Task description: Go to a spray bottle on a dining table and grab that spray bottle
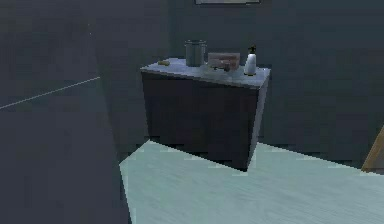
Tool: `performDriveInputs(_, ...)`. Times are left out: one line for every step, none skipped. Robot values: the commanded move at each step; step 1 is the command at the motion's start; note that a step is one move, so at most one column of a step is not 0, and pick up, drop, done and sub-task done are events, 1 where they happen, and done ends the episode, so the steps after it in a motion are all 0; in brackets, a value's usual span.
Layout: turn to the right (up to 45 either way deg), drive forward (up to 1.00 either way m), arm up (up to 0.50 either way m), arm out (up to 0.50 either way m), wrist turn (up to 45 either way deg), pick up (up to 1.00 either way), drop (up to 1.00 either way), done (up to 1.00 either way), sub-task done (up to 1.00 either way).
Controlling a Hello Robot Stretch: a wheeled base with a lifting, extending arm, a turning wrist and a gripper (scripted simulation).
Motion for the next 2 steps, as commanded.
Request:
performDriveInputs(0.0, 0.0, 0.1, 0.0, 0.0, 0.0, 0.0, 0.0, 0.0)
performDriveInputs(0.0, 0.0, 0.0, 0.0, 0.0, 0.0, 0.0, 1.0, 0.0)
